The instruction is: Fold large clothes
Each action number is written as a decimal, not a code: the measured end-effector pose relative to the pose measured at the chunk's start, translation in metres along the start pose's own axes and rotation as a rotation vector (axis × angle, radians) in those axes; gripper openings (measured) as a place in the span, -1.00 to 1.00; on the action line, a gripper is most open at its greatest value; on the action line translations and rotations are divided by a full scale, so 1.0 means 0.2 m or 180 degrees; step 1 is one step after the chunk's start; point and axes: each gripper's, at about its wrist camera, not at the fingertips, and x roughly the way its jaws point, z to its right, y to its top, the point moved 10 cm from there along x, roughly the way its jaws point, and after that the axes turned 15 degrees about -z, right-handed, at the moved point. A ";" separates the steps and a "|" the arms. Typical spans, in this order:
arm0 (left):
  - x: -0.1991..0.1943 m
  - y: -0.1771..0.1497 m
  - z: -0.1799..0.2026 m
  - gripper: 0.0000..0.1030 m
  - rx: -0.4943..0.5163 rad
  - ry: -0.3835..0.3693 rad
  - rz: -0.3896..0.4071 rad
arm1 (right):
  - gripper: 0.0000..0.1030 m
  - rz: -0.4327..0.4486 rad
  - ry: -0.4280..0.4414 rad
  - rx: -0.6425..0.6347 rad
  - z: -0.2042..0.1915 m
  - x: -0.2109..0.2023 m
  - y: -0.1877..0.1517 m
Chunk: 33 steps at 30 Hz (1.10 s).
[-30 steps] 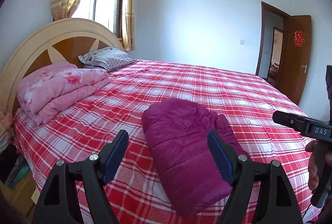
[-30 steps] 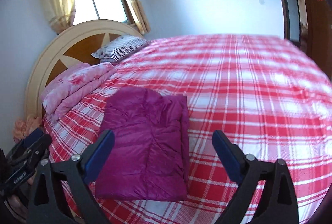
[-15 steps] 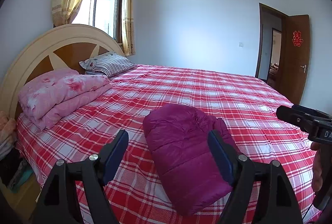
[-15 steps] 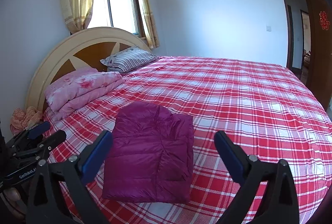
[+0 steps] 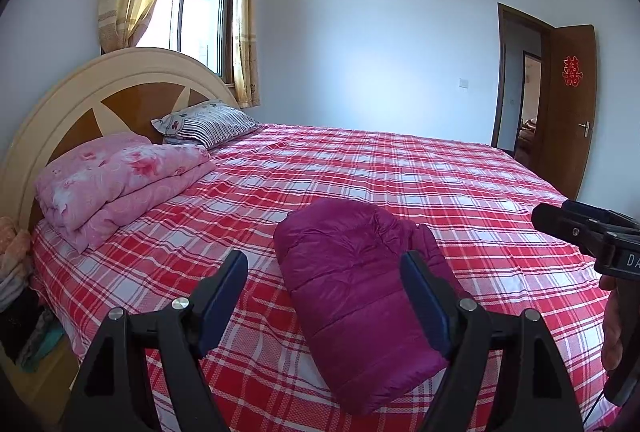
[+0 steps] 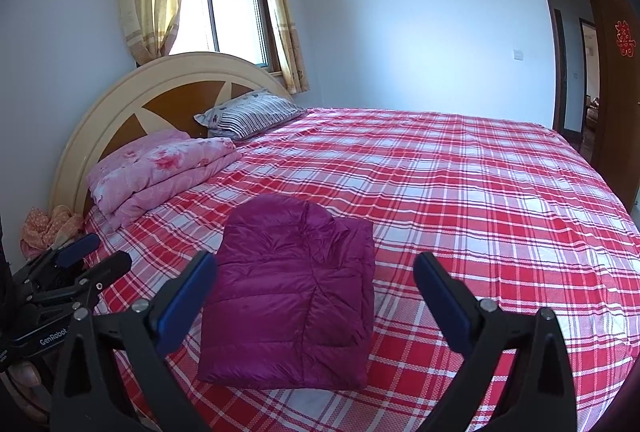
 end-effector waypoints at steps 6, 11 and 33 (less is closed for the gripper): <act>0.00 0.00 0.00 0.54 0.0001 0.0008 -0.0008 | 0.96 0.0006 -0.0002 -0.0006 0.00 0.00 0.00; 0.00 -0.01 0.00 0.54 0.0009 0.0015 -0.0009 | 0.96 0.0006 0.0000 -0.0003 0.00 0.00 0.00; 0.04 -0.02 0.00 0.54 -0.0017 -0.0014 -0.0114 | 0.96 0.0045 -0.0016 -0.0063 -0.01 0.00 0.00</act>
